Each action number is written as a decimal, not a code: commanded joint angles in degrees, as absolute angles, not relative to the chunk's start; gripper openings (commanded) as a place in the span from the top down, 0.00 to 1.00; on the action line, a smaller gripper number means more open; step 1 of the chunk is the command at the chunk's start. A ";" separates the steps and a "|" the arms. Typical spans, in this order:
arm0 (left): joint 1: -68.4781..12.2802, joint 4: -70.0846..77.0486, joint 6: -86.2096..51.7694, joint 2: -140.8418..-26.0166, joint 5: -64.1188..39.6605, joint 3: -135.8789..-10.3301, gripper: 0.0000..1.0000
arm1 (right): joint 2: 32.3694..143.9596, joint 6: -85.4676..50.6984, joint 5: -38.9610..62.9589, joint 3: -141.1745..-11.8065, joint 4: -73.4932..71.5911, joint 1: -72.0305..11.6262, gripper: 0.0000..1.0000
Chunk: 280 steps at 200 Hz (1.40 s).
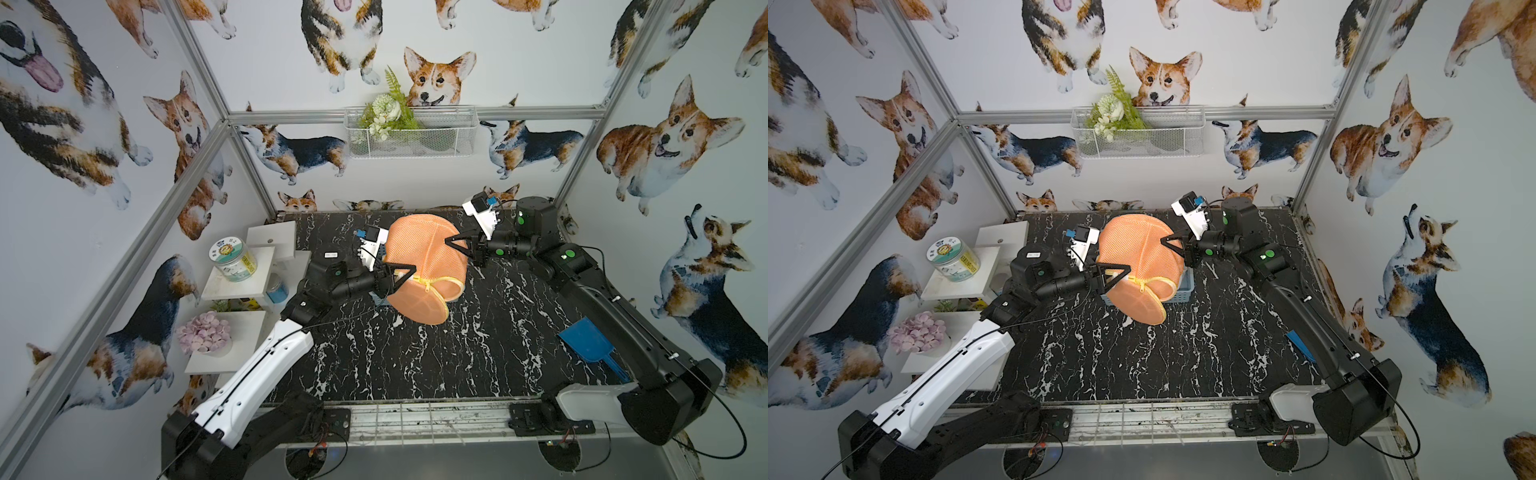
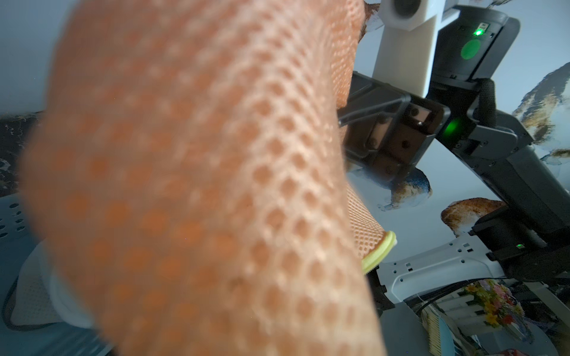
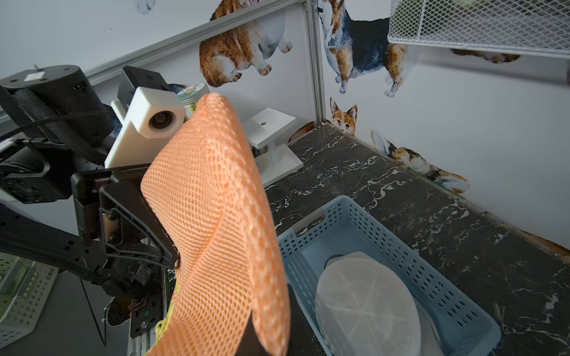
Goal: Turn the laundry bag inside out
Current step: Turn over the laundry bag, then zip the zipper on the laundry bag.
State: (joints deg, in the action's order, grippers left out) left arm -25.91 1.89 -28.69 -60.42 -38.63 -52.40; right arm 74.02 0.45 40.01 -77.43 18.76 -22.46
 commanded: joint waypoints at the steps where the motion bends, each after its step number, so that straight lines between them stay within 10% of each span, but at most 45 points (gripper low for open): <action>1: -25.94 4.34 -29.47 -60.14 -40.25 -52.21 0.80 | 74.34 -1.78 39.58 -77.44 15.22 -22.37 1.00; 21: -25.95 5.90 -32.10 -59.73 -39.40 -51.60 1.00 | 74.01 -3.90 38.46 -76.29 13.47 -22.41 0.98; 45: -25.93 4.56 -34.36 -59.33 -34.66 -52.56 1.00 | 72.21 -7.01 34.35 -73.63 10.34 -22.41 0.52; 82: -25.66 1.49 -36.94 -59.85 -29.14 -55.21 1.00 | 66.20 -12.15 26.90 -69.38 4.65 -22.36 0.24; 280: -25.14 -3.88 -40.96 -60.93 -20.06 -58.80 1.00 | 72.54 -18.94 24.39 -70.53 11.13 -39.21 0.60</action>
State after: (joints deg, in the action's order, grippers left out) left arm -25.17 -4.56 -40.77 -61.34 -20.99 -58.33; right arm 71.59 -17.58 24.03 -70.00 11.33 -39.00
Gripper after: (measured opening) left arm 0.080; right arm 0.406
